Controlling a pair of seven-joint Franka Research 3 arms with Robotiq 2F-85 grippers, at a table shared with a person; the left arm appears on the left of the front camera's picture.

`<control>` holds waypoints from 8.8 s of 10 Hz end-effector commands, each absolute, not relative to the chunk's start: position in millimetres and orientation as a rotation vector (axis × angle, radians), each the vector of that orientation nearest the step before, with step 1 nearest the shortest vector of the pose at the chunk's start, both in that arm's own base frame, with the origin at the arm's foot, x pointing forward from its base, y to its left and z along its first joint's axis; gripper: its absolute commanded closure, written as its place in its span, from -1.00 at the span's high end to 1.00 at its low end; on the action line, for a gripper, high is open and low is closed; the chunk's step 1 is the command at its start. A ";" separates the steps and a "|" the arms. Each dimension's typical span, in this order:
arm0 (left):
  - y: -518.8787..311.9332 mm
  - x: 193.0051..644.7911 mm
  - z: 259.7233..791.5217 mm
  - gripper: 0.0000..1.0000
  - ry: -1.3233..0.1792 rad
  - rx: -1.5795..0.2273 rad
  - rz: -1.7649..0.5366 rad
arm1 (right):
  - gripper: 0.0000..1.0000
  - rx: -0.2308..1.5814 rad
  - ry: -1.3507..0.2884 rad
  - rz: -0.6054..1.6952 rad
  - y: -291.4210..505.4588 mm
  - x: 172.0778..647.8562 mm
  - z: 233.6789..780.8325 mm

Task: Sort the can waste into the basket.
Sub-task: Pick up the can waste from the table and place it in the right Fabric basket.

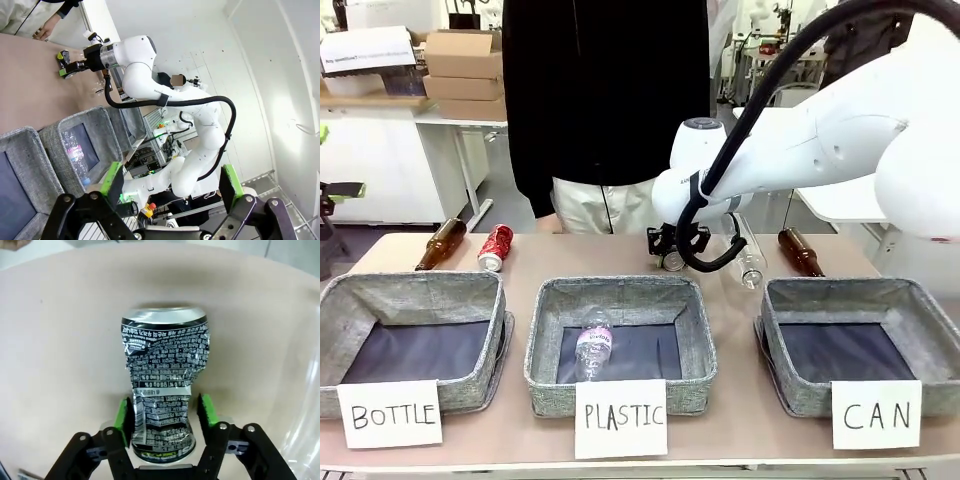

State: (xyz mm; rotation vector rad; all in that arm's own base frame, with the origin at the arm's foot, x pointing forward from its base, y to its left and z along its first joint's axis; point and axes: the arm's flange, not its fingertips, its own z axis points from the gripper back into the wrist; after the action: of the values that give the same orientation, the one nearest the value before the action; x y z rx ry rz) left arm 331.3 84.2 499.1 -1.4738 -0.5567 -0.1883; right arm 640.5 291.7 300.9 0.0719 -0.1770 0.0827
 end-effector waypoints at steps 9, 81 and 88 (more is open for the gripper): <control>83.8 331.0 500.7 1.00 -0.579 -1.491 -0.205 | -1.00 0.113 -0.203 0.128 283.0 613.5 366.4; -70.6 747.8 316.1 -0.23 0.077 -0.157 0.008 | 1.00 0.833 -0.132 0.171 62.8 354.1 563.9; -59.2 724.0 350.8 -0.50 0.043 -0.241 -0.037 | 1.00 0.833 -0.132 0.171 62.8 354.1 563.9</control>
State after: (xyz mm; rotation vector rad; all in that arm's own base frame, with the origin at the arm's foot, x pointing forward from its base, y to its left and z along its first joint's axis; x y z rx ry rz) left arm 739.6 -66.1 328.2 -0.2059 0.0510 -0.0118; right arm 353.4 65.2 563.5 0.8420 -0.1237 0.1620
